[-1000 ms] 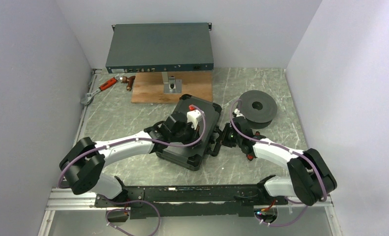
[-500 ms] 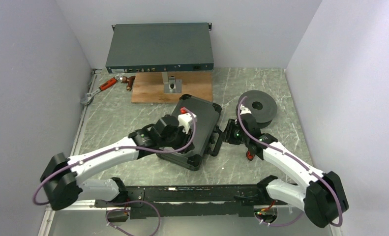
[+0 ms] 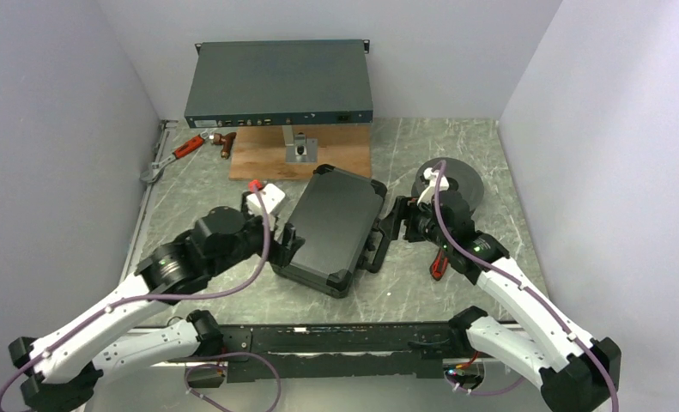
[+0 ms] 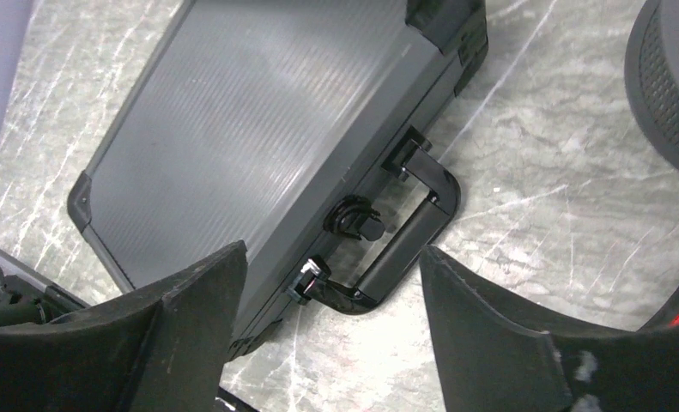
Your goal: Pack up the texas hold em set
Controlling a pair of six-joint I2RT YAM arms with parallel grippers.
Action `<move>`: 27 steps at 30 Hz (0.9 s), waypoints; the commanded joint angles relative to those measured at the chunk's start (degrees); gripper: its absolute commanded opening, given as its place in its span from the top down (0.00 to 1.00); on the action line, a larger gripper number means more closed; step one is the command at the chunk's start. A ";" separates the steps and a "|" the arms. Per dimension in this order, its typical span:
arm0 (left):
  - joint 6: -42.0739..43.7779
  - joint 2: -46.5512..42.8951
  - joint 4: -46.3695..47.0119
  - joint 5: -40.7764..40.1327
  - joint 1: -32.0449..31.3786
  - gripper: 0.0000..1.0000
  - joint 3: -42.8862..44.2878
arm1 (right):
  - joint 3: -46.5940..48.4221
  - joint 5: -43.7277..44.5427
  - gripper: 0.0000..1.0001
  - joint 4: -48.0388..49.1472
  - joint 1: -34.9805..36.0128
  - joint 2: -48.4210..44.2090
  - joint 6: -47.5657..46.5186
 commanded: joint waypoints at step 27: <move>8.43 -15.08 2.56 -8.29 24.52 0.00 -8.60 | 3.27 5.97 0.06 11.17 0.05 -11.88 -3.87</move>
